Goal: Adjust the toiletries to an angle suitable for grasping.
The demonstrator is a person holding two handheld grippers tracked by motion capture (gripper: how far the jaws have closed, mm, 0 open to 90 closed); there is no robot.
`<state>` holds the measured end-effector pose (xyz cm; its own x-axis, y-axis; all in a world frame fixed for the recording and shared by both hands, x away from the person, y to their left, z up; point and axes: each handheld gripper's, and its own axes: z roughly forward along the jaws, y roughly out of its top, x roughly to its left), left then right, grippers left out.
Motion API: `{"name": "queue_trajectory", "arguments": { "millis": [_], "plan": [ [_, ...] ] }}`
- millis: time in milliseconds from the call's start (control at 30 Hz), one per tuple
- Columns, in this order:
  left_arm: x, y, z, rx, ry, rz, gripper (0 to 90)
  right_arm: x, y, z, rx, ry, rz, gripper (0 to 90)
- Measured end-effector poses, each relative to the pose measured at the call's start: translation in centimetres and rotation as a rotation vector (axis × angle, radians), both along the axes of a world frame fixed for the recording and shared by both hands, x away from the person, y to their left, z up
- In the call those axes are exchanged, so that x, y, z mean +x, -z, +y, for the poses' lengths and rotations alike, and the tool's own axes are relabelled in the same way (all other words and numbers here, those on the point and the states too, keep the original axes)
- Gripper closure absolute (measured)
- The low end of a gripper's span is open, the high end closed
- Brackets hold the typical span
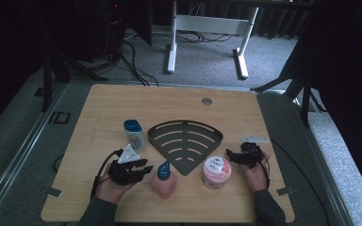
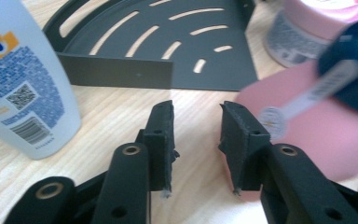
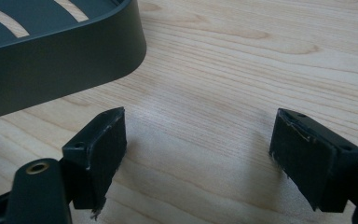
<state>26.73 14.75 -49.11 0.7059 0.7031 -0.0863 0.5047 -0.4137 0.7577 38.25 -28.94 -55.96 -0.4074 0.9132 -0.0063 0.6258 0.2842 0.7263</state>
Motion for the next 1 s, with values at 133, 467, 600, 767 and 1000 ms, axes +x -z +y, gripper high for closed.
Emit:
{"name": "queue_trajectory", "arguments": {
  "millis": [133, 467, 600, 767, 1000],
  "plan": [
    [-0.9, -0.7, 0.0, -0.016, 0.014, 0.005, 61.3, 0.0, 0.0, 0.0, 0.001, 0.0, 0.0, 18.3],
    [-2.0, -1.8, -0.8, -0.022, 0.098, 0.05, 52.6, 0.0, 0.0, 0.0, 0.001, 0.001, 0.0, 18.3],
    [-2.3, -2.1, -1.2, 0.005, 0.11, 0.045, 50.7, 0.0, 0.0, 0.0, 0.001, 0.001, 0.0, 18.3],
    [-2.5, -2.1, -1.4, 0.007, 0.125, 0.049, 48.7, 0.0, 0.0, 0.0, 0.002, 0.001, 0.0, 18.3],
    [-3.0, -2.4, -2.6, 0.016, 0.165, 0.051, 54.1, 0.0, 0.0, 0.0, 0.002, 0.001, 0.0, 18.3]
  ]
}}
